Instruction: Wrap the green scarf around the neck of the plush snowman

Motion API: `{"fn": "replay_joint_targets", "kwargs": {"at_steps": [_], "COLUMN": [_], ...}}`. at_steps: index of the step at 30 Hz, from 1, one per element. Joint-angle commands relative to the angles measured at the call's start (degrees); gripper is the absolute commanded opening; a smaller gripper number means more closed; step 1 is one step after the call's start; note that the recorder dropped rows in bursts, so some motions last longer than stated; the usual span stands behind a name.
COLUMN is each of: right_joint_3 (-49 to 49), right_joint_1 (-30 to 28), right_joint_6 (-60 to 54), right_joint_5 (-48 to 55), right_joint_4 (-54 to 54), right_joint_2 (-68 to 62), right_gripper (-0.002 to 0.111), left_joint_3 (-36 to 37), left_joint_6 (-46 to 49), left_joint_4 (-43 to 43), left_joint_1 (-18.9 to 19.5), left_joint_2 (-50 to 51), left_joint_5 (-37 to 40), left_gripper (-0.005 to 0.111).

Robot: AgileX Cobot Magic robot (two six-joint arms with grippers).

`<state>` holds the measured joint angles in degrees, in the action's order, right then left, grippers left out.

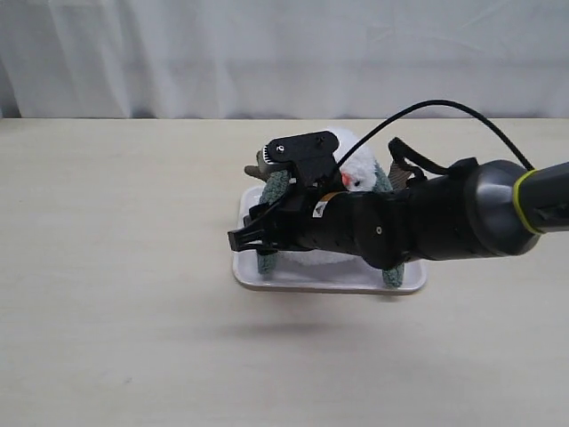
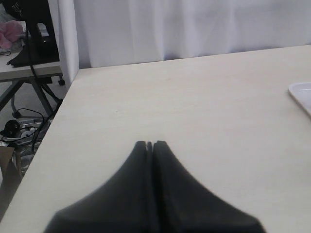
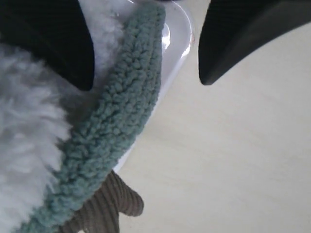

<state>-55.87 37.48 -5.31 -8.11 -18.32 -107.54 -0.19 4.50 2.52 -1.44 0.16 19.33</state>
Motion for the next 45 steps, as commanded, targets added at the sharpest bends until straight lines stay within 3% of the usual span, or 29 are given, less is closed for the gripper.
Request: {"fn": "replay_joint_targets", "kwargs": {"at_steps": [1,19,28,45], "right_joint_3": [-1.45,-1.45,-1.45,-1.45], "right_joint_1": [0.02,0.02,0.02,0.02], "right_joint_6": [0.14,0.14,0.14,-5.15], "right_joint_5": [-0.25,-5.27,-5.14,11.47], "right_joint_4": [-0.44,-0.44,-0.44,-0.04], "right_joint_2": [-0.28,-3.16,-2.91,3.99], "right_gripper": [0.059,0.058,0.004,0.004], "left_joint_3": [0.19,0.19,0.19,0.19], "left_joint_6": [-0.03,-0.03,-0.03,-0.03], "left_joint_4": [-0.23,-0.23,-0.23,-0.23], "left_joint_1": [0.06,0.06,0.06,0.06], "left_joint_2": [-0.16,-0.16,-0.16,-0.16], "left_joint_5": [-0.6,-0.6,-0.6,-0.6], "left_gripper": [0.0,0.0,0.0,0.0]}}
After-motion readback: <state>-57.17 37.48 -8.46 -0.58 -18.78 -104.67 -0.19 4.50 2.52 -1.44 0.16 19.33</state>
